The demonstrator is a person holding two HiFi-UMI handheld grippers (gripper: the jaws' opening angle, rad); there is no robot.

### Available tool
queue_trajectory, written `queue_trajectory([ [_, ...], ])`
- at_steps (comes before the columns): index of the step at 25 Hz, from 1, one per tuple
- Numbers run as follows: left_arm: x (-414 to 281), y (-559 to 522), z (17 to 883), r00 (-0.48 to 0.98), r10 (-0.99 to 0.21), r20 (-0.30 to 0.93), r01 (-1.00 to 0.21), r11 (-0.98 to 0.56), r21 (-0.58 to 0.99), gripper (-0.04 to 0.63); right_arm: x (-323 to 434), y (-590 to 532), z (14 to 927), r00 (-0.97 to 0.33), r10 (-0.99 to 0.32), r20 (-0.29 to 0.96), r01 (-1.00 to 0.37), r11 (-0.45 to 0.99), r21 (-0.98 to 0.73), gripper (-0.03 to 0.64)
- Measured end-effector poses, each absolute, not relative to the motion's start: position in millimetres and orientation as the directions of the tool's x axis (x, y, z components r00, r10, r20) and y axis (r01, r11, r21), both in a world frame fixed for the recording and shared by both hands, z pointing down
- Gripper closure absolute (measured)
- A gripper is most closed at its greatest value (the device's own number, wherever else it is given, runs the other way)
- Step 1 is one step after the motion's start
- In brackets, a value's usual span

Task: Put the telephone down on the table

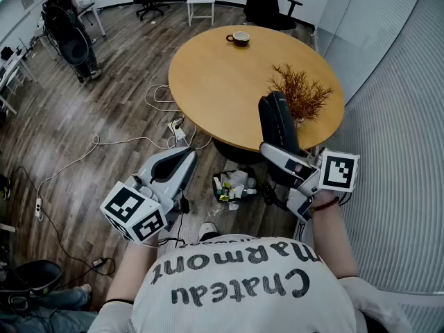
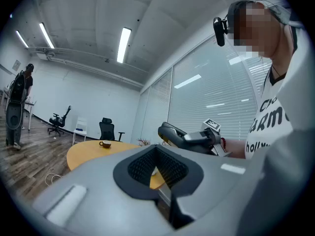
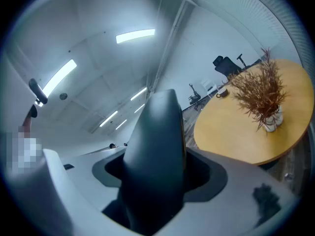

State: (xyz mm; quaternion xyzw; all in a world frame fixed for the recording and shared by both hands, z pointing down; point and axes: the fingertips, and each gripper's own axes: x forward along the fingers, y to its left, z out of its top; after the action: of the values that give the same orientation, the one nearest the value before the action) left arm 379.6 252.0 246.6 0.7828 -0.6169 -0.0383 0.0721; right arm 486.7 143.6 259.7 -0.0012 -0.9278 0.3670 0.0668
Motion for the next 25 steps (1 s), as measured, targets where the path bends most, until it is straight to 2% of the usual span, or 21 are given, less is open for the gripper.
queue_trajectory([
  [11, 379.5, 268.9, 245.0, 0.181, -0.983, 0.037, -0.968, -0.172, 0.182, 0.588, 489.2, 148.0, 269.8, -0.983, 0.052, 0.174, -0.079, 0.742, -0.665, 0.284],
  [19, 378.4, 291.6, 263.2, 0.136, -0.99, 0.024, -0.969, -0.128, 0.21, 0.588, 484.8, 151.3, 298.5, -0.99, 0.06, 0.126, -0.052, 0.679, -0.732, 0.284],
  [25, 348.5, 267.5, 269.6, 0.163, -0.986, 0.027, -0.964, -0.153, 0.217, 0.588, 485.0, 133.8, 307.2, -0.976, -0.014, 0.217, -0.158, 0.732, -0.662, 0.284],
])
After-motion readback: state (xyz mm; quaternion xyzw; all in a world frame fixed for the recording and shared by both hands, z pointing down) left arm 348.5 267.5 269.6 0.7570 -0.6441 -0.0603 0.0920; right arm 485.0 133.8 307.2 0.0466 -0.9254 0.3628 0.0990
